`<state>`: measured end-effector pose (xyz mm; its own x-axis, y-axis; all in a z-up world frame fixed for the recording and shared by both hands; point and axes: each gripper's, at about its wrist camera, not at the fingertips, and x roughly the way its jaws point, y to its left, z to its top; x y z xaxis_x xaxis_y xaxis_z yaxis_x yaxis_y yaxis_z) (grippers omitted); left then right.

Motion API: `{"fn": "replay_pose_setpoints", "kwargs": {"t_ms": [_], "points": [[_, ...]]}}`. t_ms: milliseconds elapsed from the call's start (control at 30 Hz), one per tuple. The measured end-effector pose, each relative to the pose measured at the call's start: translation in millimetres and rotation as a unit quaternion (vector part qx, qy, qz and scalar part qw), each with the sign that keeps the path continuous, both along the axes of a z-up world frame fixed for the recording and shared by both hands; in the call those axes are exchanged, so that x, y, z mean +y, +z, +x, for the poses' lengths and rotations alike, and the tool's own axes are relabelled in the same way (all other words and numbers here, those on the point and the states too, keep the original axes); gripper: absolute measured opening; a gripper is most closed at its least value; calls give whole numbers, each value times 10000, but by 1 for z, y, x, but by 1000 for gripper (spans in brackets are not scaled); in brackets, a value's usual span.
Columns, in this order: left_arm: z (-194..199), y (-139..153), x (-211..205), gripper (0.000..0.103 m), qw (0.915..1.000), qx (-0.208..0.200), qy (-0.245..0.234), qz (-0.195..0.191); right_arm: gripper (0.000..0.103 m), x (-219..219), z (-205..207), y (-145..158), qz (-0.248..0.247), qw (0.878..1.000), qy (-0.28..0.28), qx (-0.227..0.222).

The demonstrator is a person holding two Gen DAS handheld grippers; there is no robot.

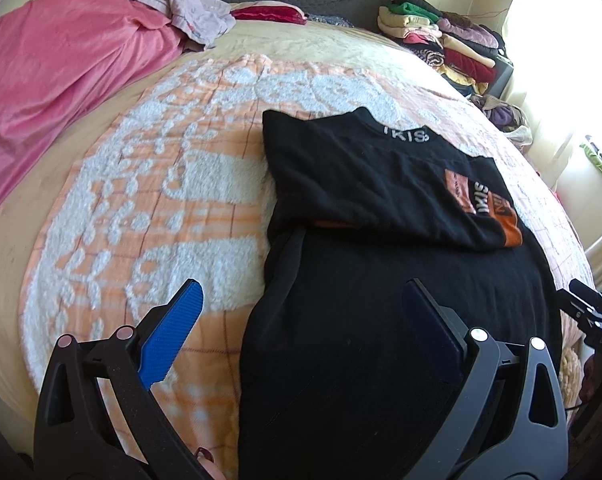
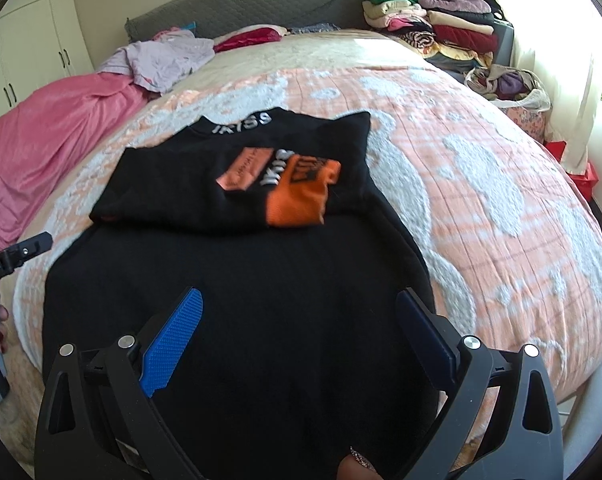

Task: Fold small clothes
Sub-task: 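Grasp the sweatshirt hem with both tools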

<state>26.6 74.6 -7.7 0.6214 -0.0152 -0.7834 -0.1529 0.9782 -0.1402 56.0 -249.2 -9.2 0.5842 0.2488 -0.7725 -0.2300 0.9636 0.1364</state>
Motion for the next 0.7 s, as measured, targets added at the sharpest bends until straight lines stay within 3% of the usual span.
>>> {"fn": "replay_pose_setpoints", "kwargs": {"t_ms": [600,700], "points": [[-62,-40,21,93,9972,478,41,-578,97,-25,-28,-31,-166,9988,-110,458],[-67,-44,21,88,9954,519,-25,-804,97,-30,-30,-33,-146,9985,-141,505]]}}
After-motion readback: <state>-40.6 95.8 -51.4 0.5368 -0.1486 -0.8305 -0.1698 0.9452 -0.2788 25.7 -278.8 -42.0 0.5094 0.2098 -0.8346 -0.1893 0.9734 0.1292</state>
